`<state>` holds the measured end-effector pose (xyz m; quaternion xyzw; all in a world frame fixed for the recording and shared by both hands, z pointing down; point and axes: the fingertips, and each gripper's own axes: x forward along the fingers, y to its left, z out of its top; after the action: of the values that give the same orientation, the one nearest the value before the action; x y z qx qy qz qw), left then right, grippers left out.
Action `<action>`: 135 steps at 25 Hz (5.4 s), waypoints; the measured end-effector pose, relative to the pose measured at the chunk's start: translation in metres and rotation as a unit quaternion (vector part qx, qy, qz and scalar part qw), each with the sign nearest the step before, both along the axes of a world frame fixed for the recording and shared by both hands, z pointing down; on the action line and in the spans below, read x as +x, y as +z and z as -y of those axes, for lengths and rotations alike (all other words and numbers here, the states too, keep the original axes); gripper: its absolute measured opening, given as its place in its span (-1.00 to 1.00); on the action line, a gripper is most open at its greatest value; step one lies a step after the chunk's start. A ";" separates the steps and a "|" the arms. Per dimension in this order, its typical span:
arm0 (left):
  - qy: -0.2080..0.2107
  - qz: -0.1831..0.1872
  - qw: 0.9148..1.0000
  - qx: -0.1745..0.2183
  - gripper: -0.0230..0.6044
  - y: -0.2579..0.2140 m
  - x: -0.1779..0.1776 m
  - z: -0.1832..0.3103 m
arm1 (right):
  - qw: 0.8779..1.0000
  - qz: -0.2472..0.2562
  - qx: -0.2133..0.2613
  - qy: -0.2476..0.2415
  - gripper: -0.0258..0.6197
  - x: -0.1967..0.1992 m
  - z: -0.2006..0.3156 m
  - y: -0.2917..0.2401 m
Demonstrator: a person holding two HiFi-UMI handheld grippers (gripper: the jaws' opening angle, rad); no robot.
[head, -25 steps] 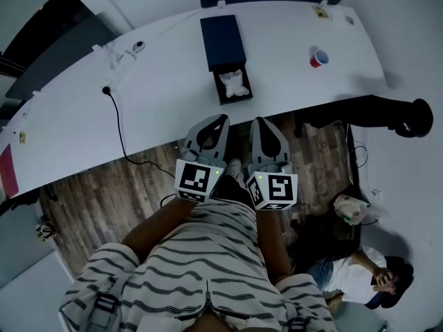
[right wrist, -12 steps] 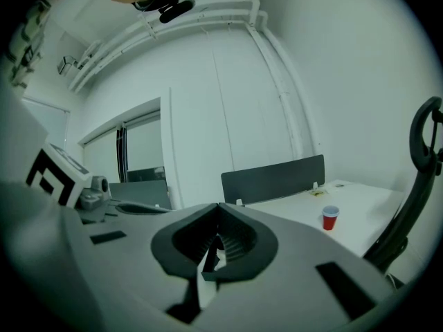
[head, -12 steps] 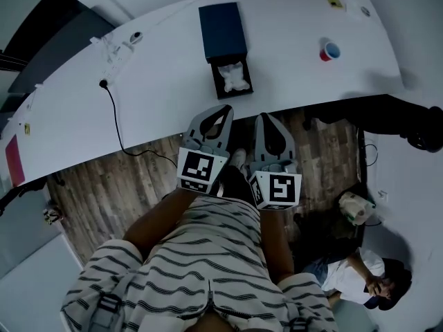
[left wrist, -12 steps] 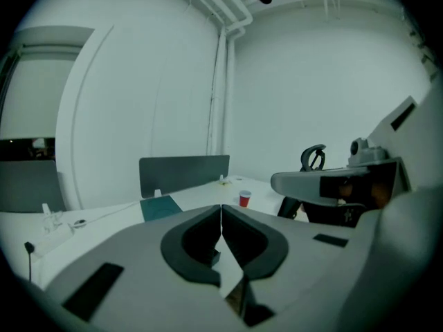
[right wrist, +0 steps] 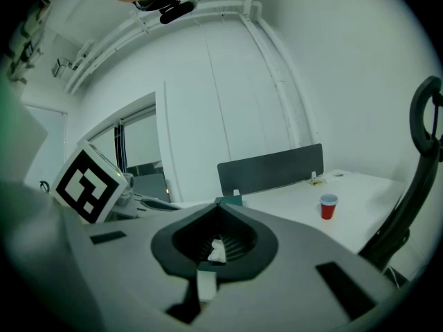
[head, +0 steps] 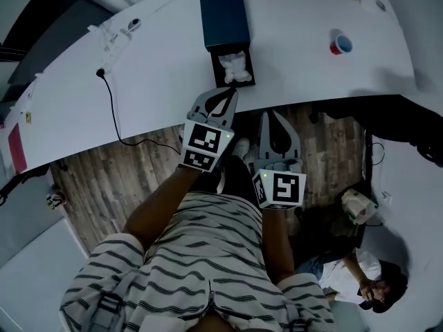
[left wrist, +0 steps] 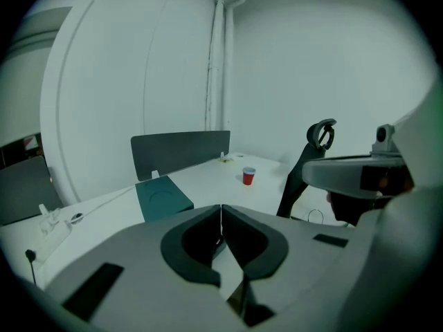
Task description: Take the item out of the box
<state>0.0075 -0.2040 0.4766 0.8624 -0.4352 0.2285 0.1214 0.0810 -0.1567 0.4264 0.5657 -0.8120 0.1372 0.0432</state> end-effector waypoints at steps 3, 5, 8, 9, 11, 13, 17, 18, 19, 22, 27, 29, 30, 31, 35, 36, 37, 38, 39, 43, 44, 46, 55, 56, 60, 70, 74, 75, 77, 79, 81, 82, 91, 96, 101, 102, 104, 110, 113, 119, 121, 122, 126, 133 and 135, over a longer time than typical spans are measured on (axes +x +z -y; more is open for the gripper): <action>-0.001 0.006 1.000 -0.018 -0.84 0.012 0.002 0.005 | 1.000 -0.001 -0.006 -0.005 -0.86 0.000 0.002 0.006; -0.001 0.011 1.000 -0.028 -0.84 0.021 0.002 0.008 | 1.000 -0.003 -0.010 -0.009 -0.86 -0.002 0.003 0.010; 0.007 0.023 0.999 -0.039 -0.84 0.033 0.002 0.013 | 1.000 -0.009 -0.011 -0.016 -0.86 -0.005 0.005 0.015; 0.010 0.029 0.999 -0.043 -0.84 0.037 0.002 0.014 | 1.000 -0.011 -0.014 -0.017 -0.86 -0.007 0.005 0.017; 0.012 0.039 0.998 -0.049 -0.84 0.046 -0.001 0.017 | 1.000 -0.014 -0.019 -0.020 -0.86 -0.009 0.006 0.022; 0.010 0.047 0.997 -0.052 -0.84 0.053 -0.004 0.022 | 0.999 -0.017 -0.022 -0.021 -0.86 -0.010 0.007 0.026; 0.023 0.075 0.995 -0.055 -0.84 0.065 -0.007 0.032 | 0.999 -0.017 -0.029 -0.022 -0.86 -0.011 0.012 0.033; 0.028 0.082 0.995 -0.055 -0.84 0.068 -0.006 0.035 | 0.999 -0.017 -0.030 -0.022 -0.86 -0.011 0.013 0.034; 0.034 0.088 0.994 -0.055 -0.84 0.071 -0.004 0.038 | 0.999 -0.017 -0.030 -0.023 -0.86 -0.011 0.014 0.035; 0.052 0.113 0.991 -0.054 -0.76 0.081 -0.003 0.046 | 0.999 -0.020 -0.027 -0.025 -0.86 -0.012 0.017 0.037; 0.076 0.155 0.984 -0.048 -0.51 0.098 -0.001 0.059 | 0.999 -0.024 -0.032 -0.030 -0.86 -0.015 0.017 0.044; 0.089 0.168 0.981 -0.048 -0.51 0.105 0.001 0.063 | 0.999 -0.024 -0.038 -0.029 -0.86 -0.015 0.017 0.048; 0.095 0.175 0.979 -0.048 -0.51 0.110 0.003 0.064 | 0.999 -0.023 -0.041 -0.028 -0.86 -0.015 0.017 0.050; 0.101 0.184 0.977 -0.048 -0.51 0.113 0.004 0.066 | 0.998 -0.023 -0.043 -0.026 -0.86 -0.014 0.017 0.051; 0.125 0.228 0.965 -0.036 -0.51 0.127 0.005 0.074 | 0.998 -0.023 -0.045 -0.023 -0.86 -0.013 0.021 0.053; 0.136 0.241 0.960 -0.037 -0.51 0.131 0.006 0.076 | 0.998 -0.023 -0.045 -0.024 -0.86 -0.013 0.023 0.053; 0.148 0.255 0.955 -0.040 -0.51 0.137 0.007 0.078 | 0.998 -0.024 -0.044 -0.024 -0.86 -0.013 0.024 0.053; 0.157 0.267 0.950 -0.045 -0.51 0.142 0.007 0.080 | 0.998 -0.025 -0.043 -0.025 -0.86 -0.014 0.025 0.054; 0.163 0.277 0.945 -0.052 -0.51 0.148 0.007 0.081 | 0.998 -0.026 -0.044 -0.027 -0.86 -0.014 0.026 0.055; 0.170 0.293 0.939 -0.061 -0.52 0.161 0.007 0.088 | 0.998 -0.027 -0.053 -0.024 -0.86 -0.012 0.027 0.064; 0.173 0.295 0.938 -0.064 -0.51 0.164 0.008 0.089 | 0.998 -0.027 -0.055 -0.021 -0.86 -0.011 0.027 0.066; 0.182 0.299 0.934 -0.070 -0.51 0.171 0.008 0.090 | 0.998 -0.027 -0.057 -0.017 -0.86 -0.009 0.029 0.068; 0.200 0.305 0.927 -0.090 -0.51 0.193 0.011 0.091 | 0.997 -0.033 -0.072 -0.005 -0.86 0.002 0.033 0.080; 0.201 0.307 0.926 -0.090 -0.52 0.194 0.011 0.092 | 0.997 -0.034 -0.074 -0.006 -0.86 0.002 0.034 0.081; 0.202 0.308 0.925 -0.098 -0.52 0.200 0.012 0.096 | 0.996 -0.026 -0.080 0.001 -0.86 0.002 0.031 0.086; 0.208 0.302 0.924 -0.107 -0.70 0.206 0.014 0.094 | 0.996 -0.045 -0.073 -0.009 -0.86 -0.001 0.033 0.081; 0.204 0.298 0.926 -0.111 -0.79 0.205 0.011 0.094 | 0.996 -0.048 -0.074 -0.008 -0.86 -0.002 0.032 0.081; 0.203 0.297 0.926 -0.111 -0.80 0.204 0.011 0.094 | 0.996 -0.049 -0.073 -0.008 -0.86 -0.003 0.031 0.081; 0.201 0.299 0.927 -0.108 -0.82 0.204 0.009 0.094 | 0.996 -0.050 -0.073 -0.008 -0.86 -0.004 0.029 0.082; 0.196 0.303 0.927 -0.103 -0.83 0.202 0.007 0.095 | 0.996 -0.056 -0.075 -0.009 -0.86 -0.005 0.027 0.082; 0.193 0.301 0.928 -0.102 -0.83 0.197 0.008 0.095 | 0.995 -0.057 -0.080 -0.007 -0.86 -0.003 0.026 0.081; 0.192 0.300 0.929 -0.101 -0.83 0.195 0.008 0.095 | 0.995 -0.056 -0.082 -0.004 -0.86 -0.002 0.026 0.082; 0.183 0.299 0.934 -0.069 -0.83 0.169 0.007 0.095 | 0.995 -0.062 -0.081 0.002 -0.86 -0.004 0.021 0.077; 0.183 0.298 0.935 -0.061 -0.84 0.156 0.006 0.093 | 0.995 -0.066 -0.076 0.003 -0.86 -0.008 0.019 0.069; 0.183 0.301 0.934 -0.052 -0.84 0.145 0.004 0.085 | 0.995 -0.070 -0.068 0.007 -0.86 -0.006 0.015 0.059; 0.182 0.301 0.935 -0.051 -0.84 0.142 0.004 0.083 | 0.995 -0.071 -0.067 0.009 -0.86 -0.006 0.014 0.056; 0.182 0.299 0.936 -0.047 -0.84 0.136 0.002 0.080 | 0.995 -0.073 -0.064 0.011 -0.86 -0.008 0.012 0.052; 0.178 0.290 0.940 -0.029 -0.84 0.113 -0.001 0.072 | 0.996 -0.067 -0.055 0.016 -0.86 -0.012 0.008 0.039; 0.170 0.281 0.944 -0.021 -0.84 0.101 -0.002 0.067 | 0.996 -0.068 -0.050 0.018 -0.86 -0.014 0.005 0.032; 0.141 0.255 0.957 -0.008 -0.84 0.075 -0.010 0.060 | 0.996 -0.075 -0.043 0.021 -0.86 -0.015 0.001 0.020; 0.136 0.249 0.959 -0.003 -0.83 0.066 -0.012 0.057 | 0.996 -0.073 -0.040 0.024 -0.86 -0.015 0.000 0.015; 0.133 0.245 0.960 0.001 -0.84 0.061 -0.013 0.056 | 0.996 -0.071 -0.039 0.025 -0.86 -0.015 -0.001 0.012; 0.114 0.209 0.971 0.013 -0.84 0.043 -0.013 0.052 | 0.997 -0.056 -0.035 0.028 -0.86 -0.016 -0.004 0.001; 0.084 0.164 0.982 0.040 -0.83 0.021 -0.017 0.044 | 0.997 -0.062 -0.020 0.035 -0.86 -0.018 -0.007 -0.017; 0.079 0.152 0.984 0.046 -0.83 0.014 -0.017 0.040 | 0.997 -0.065 -0.016 0.037 -0.86 -0.018 -0.008 -0.021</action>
<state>-0.0095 -0.2439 0.4910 0.8540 -0.3890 0.3455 -0.0040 0.0625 -0.1488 0.4050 0.6025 -0.7836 0.1143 0.0994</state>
